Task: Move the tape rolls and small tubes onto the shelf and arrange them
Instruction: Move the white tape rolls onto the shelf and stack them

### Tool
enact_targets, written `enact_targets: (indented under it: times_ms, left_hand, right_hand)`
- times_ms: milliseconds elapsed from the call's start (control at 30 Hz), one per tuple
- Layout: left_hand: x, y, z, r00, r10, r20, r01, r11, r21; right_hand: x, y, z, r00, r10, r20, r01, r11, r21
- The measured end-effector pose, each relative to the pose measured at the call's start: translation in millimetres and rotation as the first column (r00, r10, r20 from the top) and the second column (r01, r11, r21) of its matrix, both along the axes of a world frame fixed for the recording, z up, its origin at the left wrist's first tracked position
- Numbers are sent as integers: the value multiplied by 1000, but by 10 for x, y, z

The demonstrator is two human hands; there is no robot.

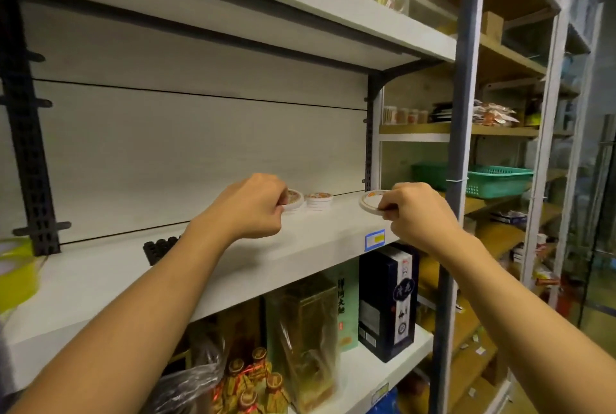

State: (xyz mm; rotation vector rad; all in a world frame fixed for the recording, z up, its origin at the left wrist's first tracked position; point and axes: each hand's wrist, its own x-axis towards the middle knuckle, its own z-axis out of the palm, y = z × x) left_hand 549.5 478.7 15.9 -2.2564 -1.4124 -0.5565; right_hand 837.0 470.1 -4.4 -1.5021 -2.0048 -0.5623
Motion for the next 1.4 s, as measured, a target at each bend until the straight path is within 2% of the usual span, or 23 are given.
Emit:
enact_targets:
  times_ms: [167,333,600,767,1033,1267,1400]
  left_hand:
    - [44,510,-17,1000,-16,-11,16,1000,-12]
    - [112,867,-4,1000,21,-9,-21,998,-51]
    - [381,1315,207,988,152,7,-152,988,-8]
    - [501,1701,214,957,283,59,-279,958,-70]
    - [451,2200,-168,934,328,141,-303,937,-172]
    - [389,2317,-343,935,313,166,-284,942,-181]
    - [324,2366,-410,940,308,148,-275,939,-208]
  right_hand:
    - [-1,523,-50,999,20,-38,-19,1000,25]
    - [5,983,-92,997,82,-10,-82,996,37]
    - [-12,1961,-50,947,321,18,-321,942,96]
    - [-93,2617,7,903,419,92,-424,905,45]
    - [-208,3346,-117,840,518,164,-513,855,-70]
    - [-273,3558,-202,790,614,9,-611,788,-79]
    - [-235,3583,-213,793,608,-35,-609,790,-75]
